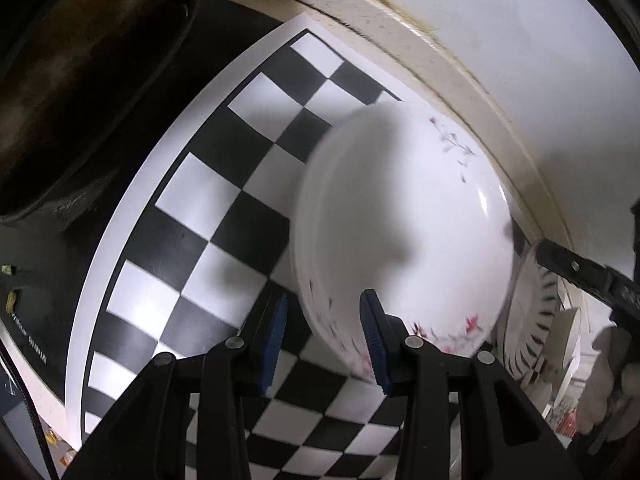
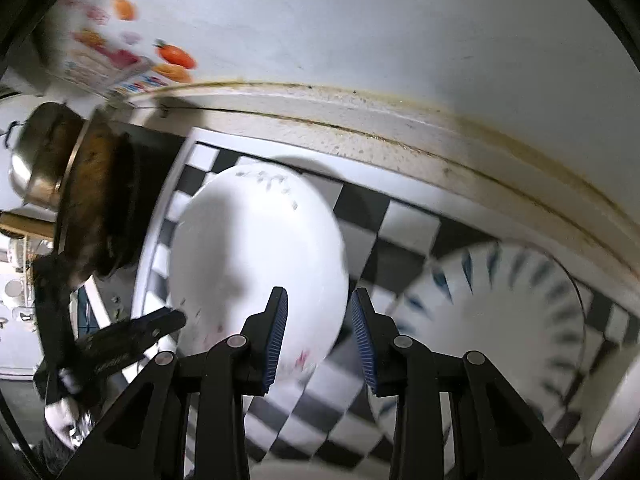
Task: Organize plates and bowls
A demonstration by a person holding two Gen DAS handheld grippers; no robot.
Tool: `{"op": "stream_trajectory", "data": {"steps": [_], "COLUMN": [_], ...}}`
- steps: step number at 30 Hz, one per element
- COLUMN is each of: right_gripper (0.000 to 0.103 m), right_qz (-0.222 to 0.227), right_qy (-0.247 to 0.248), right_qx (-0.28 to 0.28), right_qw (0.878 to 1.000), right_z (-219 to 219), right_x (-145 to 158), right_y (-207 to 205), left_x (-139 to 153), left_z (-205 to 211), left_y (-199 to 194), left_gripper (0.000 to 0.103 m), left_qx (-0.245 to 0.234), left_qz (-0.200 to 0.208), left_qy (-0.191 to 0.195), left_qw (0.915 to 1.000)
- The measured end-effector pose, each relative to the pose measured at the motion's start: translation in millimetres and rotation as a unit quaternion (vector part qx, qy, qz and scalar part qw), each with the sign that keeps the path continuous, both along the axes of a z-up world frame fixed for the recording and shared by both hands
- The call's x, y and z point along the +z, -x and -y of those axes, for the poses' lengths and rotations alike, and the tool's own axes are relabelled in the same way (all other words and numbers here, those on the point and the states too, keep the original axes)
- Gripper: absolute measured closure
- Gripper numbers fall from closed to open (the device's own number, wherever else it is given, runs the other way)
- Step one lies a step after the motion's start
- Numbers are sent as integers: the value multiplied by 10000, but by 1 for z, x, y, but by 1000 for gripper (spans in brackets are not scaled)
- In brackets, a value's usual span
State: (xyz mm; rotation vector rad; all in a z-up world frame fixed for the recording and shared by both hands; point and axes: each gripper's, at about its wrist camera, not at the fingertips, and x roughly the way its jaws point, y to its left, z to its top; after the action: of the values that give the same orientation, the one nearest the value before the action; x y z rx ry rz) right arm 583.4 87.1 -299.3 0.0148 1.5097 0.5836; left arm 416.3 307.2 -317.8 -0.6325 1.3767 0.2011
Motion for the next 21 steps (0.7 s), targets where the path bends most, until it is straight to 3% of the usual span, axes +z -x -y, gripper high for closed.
{"op": "stream_trajectory", "data": {"steps": [5, 10, 12, 14, 21], "right_gripper": [67, 68, 70, 84, 84], "right_qz": [-387, -670, -689, -668, -410], "right_qy": [193, 178, 159, 87, 107], "right_qx": [74, 102, 105, 135, 359], "right_qw": [9990, 9975, 9974, 9976, 9985], "right_z": [-11, -13, -15, -20, -24], "right_x": [-42, -65, -70, -70, -69], "right_y": [-22, -28, -28, -30, -25], "left_x": [-13, -17, -18, -16, -10], "left_z": [3, 2, 0, -1, -3], "left_y": [-8, -10, -13, -15, -10], "left_gripper": [68, 68, 68, 70, 75], "left_qx": [-173, -214, -220, -217, -294], "left_qz": [-147, -205, -176, -124, 15], "left_qy": [-2, 13, -8, -93, -317], "left_qw": [9997, 9996, 9996, 9996, 9991]}}
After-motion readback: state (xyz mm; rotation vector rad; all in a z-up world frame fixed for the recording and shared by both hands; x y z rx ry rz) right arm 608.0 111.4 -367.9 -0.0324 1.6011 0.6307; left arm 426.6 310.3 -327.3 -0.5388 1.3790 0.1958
